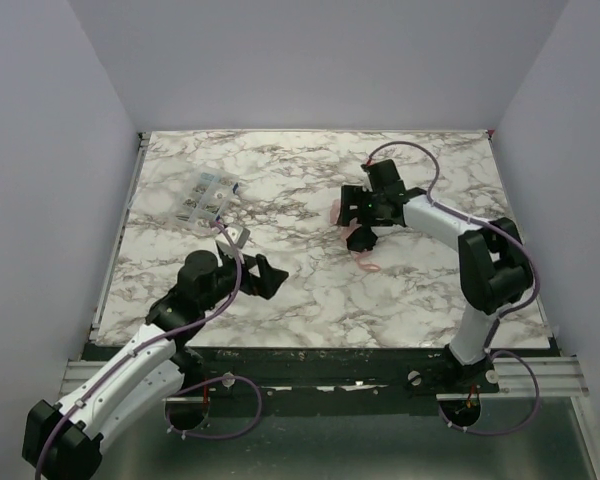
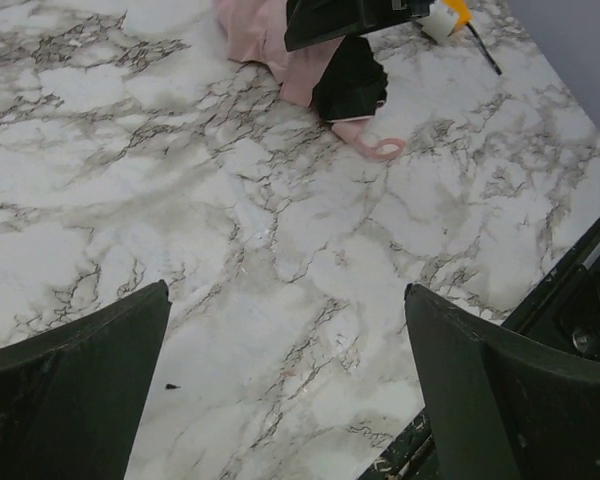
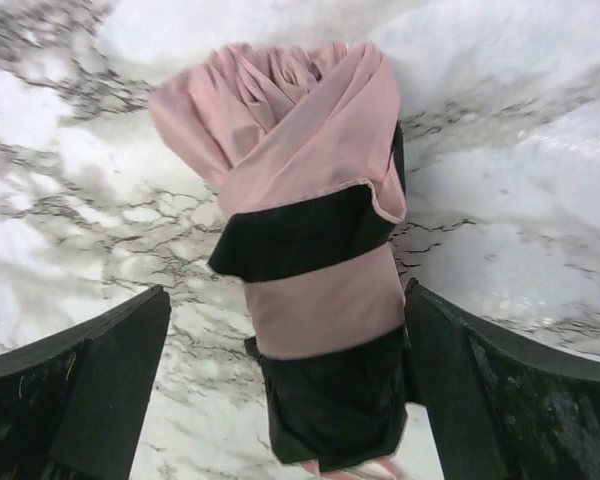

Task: Put away the umbrella

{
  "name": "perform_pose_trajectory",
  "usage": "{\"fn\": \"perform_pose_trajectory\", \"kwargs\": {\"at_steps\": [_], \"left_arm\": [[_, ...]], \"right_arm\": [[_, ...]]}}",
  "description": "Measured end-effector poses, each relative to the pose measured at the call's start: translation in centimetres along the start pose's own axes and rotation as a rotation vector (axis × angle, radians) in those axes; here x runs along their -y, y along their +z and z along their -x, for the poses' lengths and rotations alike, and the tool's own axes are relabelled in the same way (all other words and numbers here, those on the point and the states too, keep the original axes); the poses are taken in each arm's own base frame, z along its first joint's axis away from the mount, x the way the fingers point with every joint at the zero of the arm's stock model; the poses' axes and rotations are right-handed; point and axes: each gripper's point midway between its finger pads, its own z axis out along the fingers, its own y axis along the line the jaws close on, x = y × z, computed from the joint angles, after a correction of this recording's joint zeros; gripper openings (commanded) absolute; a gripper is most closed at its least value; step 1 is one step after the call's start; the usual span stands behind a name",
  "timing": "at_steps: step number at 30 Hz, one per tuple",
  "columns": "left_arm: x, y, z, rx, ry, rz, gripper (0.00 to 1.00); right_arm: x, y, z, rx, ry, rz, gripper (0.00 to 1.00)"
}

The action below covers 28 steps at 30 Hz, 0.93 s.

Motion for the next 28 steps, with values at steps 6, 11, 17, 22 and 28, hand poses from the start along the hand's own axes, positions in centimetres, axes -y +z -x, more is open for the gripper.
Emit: {"fn": "perform_pose_trajectory", "kwargs": {"at_steps": [6, 11, 17, 22, 28], "left_arm": [[1.6, -0.4, 5.5, 0.109, -0.032, -0.084, 0.99], [-0.3, -1.0, 11.2, 0.197, -0.161, -0.098, 0.98], [-2.4, -2.9, 15.5, 0.220, -0.198, 0.009, 0.98], [-1.6, -4.8, 16.6, 0.226, -0.113, 0.042, 0.98], [-1.8, -5.3, 14.9, 0.178, -0.097, 0.063, 0.99]], "right_arm": [[0.6, -7.2, 5.0, 0.190, -0.085, 0.043, 1.00], [2.8, -15.0, 9.1, 0.383, -0.176, 0.049, 1.00], [3.7, -25.1, 9.3, 0.635, -0.248, -0.002, 1.00], [3.6, -29.7, 9.6, 0.760, -0.242, -0.048, 1.00], [5.2, -29.2, 8.9, 0.756, -0.169, -0.116, 1.00]]}}
